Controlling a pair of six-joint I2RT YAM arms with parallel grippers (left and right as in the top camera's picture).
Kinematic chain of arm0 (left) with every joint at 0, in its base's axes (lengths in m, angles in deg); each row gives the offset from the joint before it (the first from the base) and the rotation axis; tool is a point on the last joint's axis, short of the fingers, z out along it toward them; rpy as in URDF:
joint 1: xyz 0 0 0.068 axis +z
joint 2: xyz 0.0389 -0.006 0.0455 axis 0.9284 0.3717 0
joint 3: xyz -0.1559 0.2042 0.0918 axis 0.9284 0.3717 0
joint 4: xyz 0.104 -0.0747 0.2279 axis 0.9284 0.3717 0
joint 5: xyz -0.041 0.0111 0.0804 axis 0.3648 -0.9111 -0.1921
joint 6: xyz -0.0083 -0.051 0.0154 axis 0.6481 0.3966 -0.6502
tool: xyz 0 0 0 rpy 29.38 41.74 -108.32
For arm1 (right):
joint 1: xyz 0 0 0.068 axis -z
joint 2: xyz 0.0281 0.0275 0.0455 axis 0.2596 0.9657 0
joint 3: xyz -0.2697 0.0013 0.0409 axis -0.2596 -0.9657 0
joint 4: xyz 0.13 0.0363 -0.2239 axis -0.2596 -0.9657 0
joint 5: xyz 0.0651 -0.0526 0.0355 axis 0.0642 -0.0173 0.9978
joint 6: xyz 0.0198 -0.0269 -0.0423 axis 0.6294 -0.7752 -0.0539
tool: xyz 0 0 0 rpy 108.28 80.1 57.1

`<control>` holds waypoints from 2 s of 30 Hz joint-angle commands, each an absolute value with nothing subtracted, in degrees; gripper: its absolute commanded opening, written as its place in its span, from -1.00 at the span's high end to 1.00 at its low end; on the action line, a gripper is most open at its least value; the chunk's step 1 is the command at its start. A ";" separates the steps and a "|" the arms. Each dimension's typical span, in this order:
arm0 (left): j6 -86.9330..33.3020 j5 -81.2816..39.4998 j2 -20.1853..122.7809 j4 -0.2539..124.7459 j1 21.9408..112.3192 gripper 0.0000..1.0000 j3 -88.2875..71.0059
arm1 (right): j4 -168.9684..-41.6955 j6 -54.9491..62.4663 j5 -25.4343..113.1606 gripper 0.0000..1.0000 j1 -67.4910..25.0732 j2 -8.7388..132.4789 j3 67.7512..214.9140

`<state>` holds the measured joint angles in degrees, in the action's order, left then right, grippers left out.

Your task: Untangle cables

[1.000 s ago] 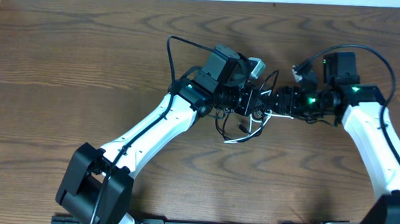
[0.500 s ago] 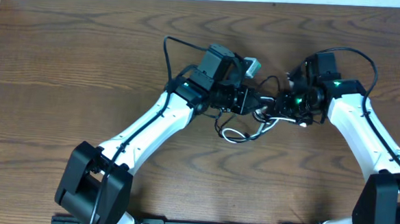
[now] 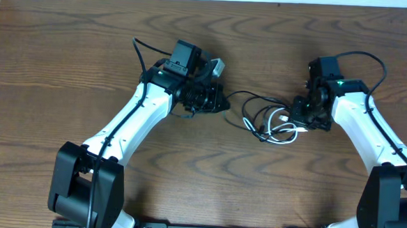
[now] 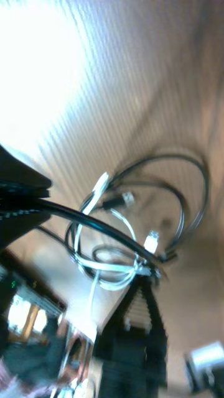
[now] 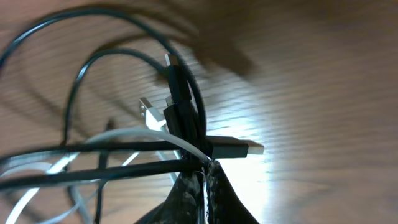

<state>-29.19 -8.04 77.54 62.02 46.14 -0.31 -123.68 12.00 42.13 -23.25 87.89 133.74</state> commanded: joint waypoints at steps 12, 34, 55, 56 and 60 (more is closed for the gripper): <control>-35.42 -41.37 76.23 72.38 46.57 0.32 -1.08 | -126.39 5.53 52.92 0.98 -22.86 81.64 138.06; -49.93 -21.11 81.60 61.25 35.93 -0.07 -1.08 | -126.17 6.49 49.84 0.60 -21.39 81.97 137.96; -40.99 -33.09 93.16 52.55 26.88 0.12 -1.08 | -126.37 6.49 49.84 0.56 -21.46 81.97 137.93; -39.92 -34.79 93.16 52.57 26.84 0.13 -1.08 | -126.37 6.49 49.84 0.56 -21.46 81.97 137.93; -38.26 -36.37 93.16 52.60 26.73 0.13 -1.08 | -126.39 6.29 49.86 0.55 -21.53 81.97 137.93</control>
<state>-40.62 -32.91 92.79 52.40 26.81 -0.44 -126.30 6.77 50.32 -21.59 82.12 137.28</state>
